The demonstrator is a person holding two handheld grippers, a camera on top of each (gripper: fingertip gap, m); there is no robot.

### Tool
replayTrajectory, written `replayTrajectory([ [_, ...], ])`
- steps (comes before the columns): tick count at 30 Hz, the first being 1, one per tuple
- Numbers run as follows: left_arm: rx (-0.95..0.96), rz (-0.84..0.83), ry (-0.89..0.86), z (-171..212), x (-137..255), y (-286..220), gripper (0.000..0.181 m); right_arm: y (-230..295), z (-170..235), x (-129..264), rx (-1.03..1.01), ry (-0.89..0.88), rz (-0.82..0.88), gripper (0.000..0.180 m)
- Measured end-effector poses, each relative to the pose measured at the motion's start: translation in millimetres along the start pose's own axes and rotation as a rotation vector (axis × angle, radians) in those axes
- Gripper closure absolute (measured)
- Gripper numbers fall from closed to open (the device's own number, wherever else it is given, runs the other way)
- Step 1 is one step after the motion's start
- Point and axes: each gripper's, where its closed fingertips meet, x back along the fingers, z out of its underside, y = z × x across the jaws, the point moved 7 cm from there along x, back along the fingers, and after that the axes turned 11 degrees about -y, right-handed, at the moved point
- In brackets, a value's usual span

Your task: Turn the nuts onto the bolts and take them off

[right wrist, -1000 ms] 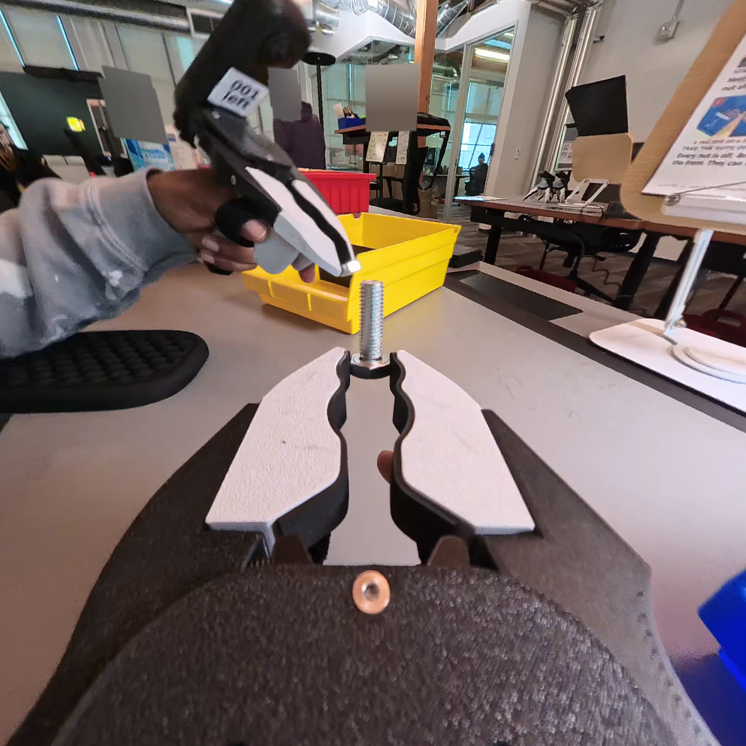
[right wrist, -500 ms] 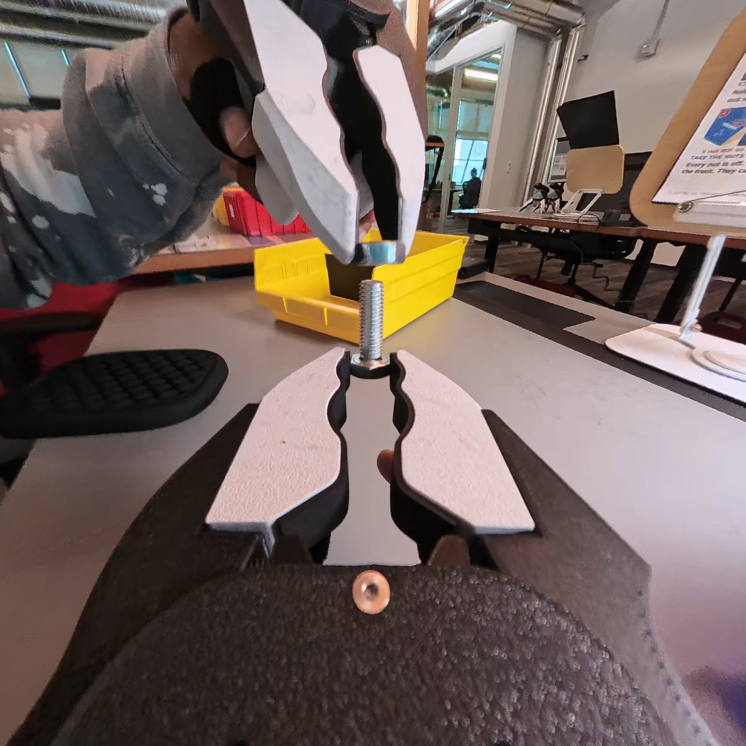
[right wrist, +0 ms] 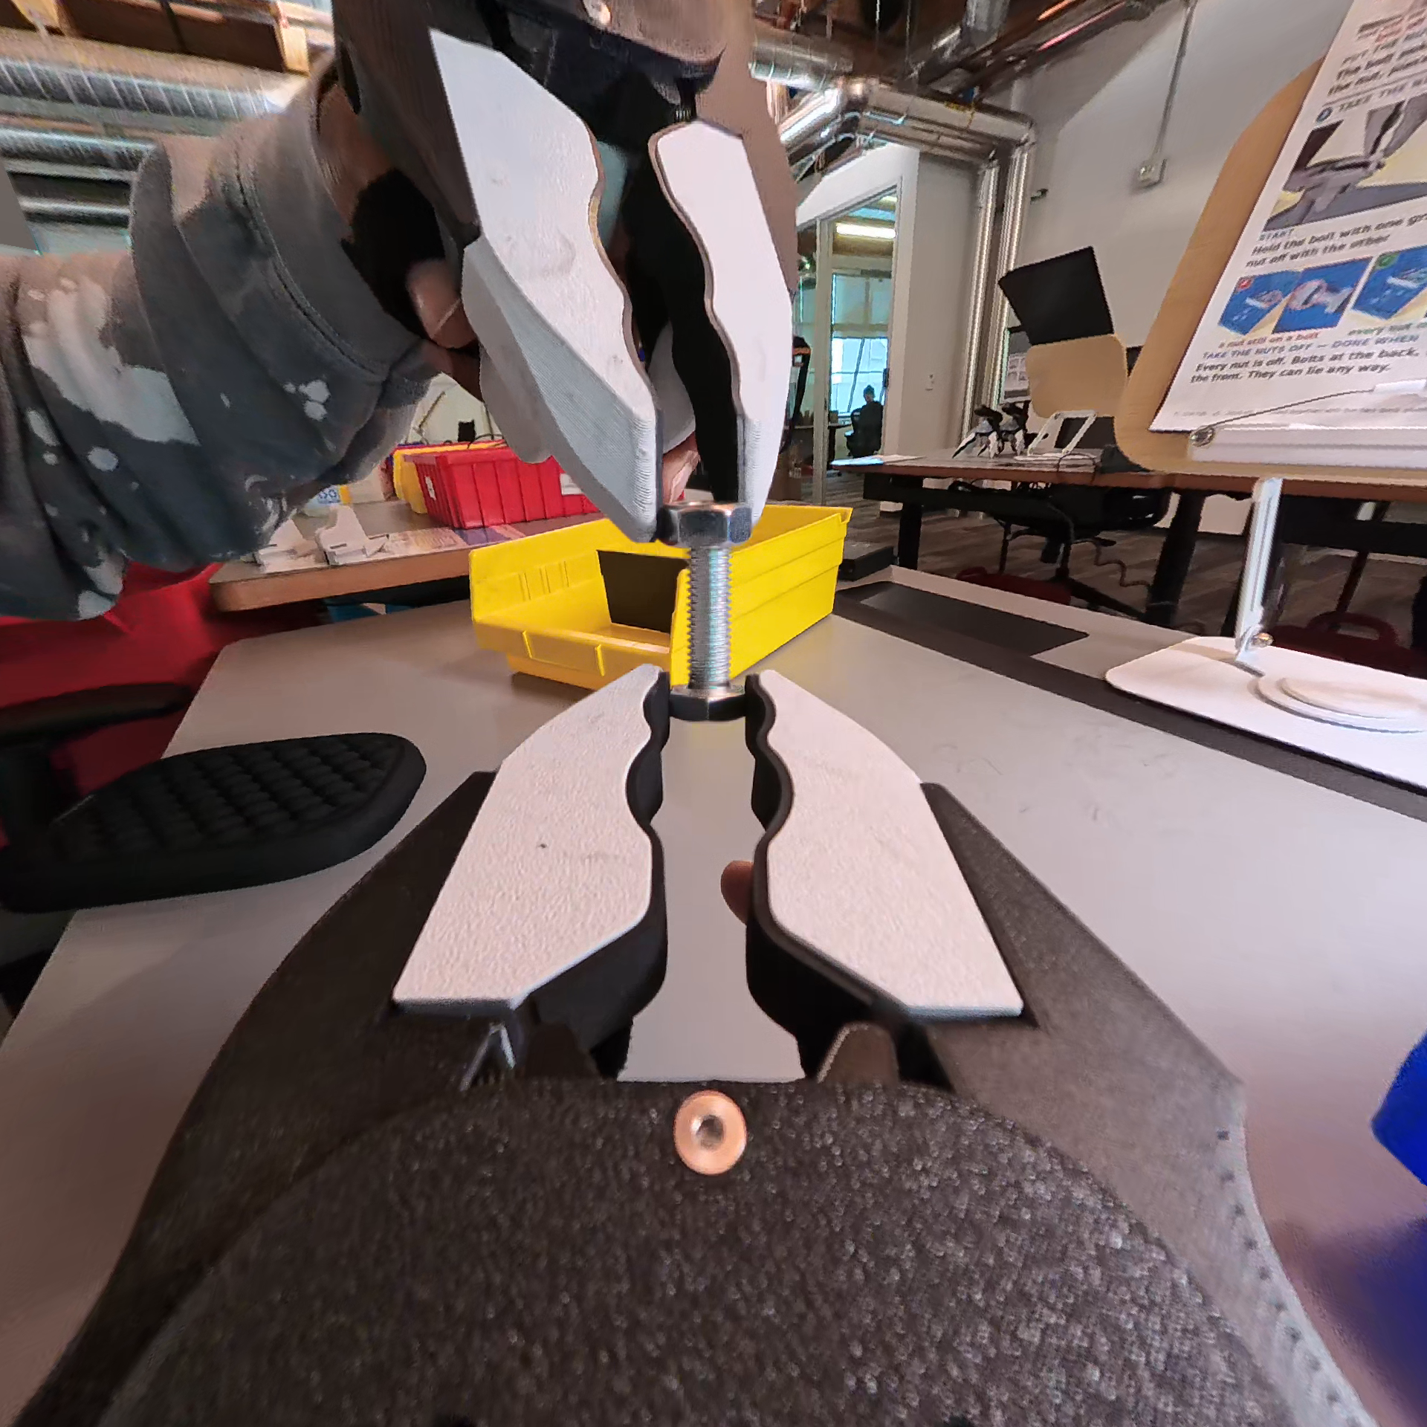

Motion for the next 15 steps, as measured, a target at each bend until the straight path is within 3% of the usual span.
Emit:
replayTrajectory([
  [15,0.033,0.022,-0.124,-8,4,2,0.162,-3,-14,6,-0.045,-0.127,0.001,0.162],
])
